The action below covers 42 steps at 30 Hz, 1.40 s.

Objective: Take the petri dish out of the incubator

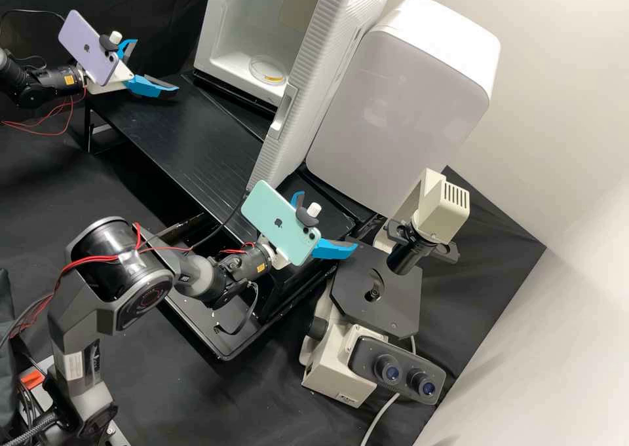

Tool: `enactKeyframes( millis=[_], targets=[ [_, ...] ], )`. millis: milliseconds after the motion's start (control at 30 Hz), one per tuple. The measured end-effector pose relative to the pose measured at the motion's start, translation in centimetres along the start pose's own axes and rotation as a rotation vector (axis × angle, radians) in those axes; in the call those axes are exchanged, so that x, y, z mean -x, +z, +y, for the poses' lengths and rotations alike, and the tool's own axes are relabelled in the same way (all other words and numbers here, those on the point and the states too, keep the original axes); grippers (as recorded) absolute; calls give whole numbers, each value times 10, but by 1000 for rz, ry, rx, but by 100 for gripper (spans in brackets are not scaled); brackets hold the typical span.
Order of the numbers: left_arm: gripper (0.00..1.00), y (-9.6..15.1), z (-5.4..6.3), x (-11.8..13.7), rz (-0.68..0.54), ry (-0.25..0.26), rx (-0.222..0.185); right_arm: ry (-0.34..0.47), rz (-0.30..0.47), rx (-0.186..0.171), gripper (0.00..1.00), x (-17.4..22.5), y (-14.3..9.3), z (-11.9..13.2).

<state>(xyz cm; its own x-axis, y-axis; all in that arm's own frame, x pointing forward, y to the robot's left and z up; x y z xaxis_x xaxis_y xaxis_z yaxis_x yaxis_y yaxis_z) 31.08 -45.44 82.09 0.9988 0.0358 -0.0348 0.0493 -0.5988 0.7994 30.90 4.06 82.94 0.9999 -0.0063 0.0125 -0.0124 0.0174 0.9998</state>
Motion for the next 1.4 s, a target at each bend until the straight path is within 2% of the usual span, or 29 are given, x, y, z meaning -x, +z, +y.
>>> enactKeyframes(
  millis=[400,567,667,767,967,1167,1400],
  targets=[
    [100,3,-2,1,-10,-6,-1,0,0,0,100,0,0,0],
    [100,20,-15,10,-68,-55,-8,0,0,0,100,0,0,0],
    [100,32,-21,19,-118,-45,-12,0,0,0,100,0,0,0],
    [100,43,-23,28,-167,-46,-19,0,0,0,100,0,0,0],
    [100,69,-26,47,-308,-54,-58,0,0,0,100,0,0,0],
    [100,93,-31,62,-414,-62,-63,0,0,0,100,0,0,0],
    [100,105,-33,69,-469,-59,-70,0,0,0,100,0,0,0]
  ],
)
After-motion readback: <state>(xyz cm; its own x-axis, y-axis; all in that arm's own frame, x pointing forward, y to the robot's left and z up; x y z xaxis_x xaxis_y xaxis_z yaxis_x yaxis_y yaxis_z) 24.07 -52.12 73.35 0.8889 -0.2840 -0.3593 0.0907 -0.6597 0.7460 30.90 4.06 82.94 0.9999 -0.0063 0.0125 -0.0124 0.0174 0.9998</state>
